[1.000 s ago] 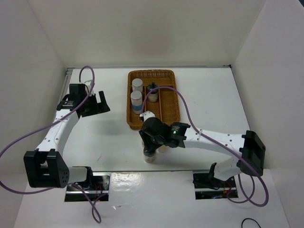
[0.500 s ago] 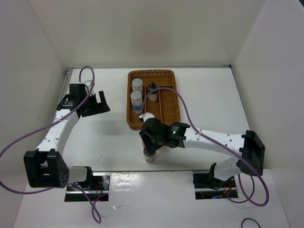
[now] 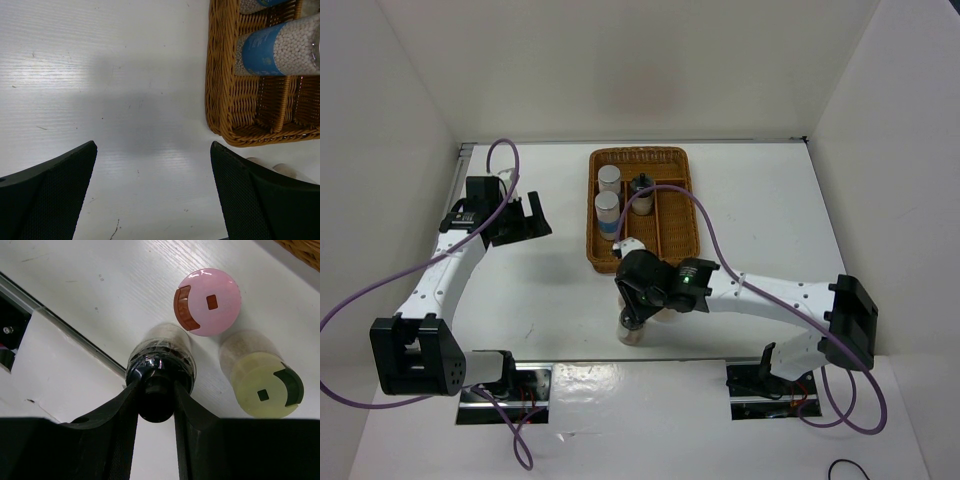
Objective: Organize the condiment bottles
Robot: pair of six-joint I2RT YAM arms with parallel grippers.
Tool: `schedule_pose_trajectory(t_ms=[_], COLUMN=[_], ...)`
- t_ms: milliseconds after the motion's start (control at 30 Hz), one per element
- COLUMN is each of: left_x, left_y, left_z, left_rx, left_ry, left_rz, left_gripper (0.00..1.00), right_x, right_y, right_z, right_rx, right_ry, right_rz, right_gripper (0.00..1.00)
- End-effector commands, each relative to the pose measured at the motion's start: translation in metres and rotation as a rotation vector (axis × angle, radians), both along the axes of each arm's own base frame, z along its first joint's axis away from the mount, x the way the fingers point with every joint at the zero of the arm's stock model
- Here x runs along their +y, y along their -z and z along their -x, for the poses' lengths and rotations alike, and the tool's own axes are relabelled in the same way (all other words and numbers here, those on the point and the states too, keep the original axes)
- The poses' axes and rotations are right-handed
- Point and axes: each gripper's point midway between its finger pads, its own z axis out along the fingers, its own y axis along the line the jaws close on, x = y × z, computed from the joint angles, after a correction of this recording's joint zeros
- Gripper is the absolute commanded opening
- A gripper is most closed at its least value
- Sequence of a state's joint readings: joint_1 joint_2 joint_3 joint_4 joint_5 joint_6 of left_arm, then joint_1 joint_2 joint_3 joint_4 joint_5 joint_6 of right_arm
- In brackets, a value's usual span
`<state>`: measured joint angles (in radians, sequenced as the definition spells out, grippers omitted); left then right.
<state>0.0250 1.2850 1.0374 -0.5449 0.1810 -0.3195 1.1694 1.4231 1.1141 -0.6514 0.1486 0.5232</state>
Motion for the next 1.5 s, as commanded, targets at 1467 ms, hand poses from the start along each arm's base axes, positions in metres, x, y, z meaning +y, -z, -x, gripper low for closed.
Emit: schedule_pose_trajectory(t_ms=[1467], left_x=[0.002], left_y=[0.014], left_z=[-0.028], left_rx=[0.019], left_ry=[-0.010], left_rz=[0.006], left_gripper=[1.00], right_x=[-0.025], right_y=[-0.170], right_z=[-0.225], right_rx=[-0.516], right_ry=[0.271], right_rz=[-0.045], right_gripper=[0.10])
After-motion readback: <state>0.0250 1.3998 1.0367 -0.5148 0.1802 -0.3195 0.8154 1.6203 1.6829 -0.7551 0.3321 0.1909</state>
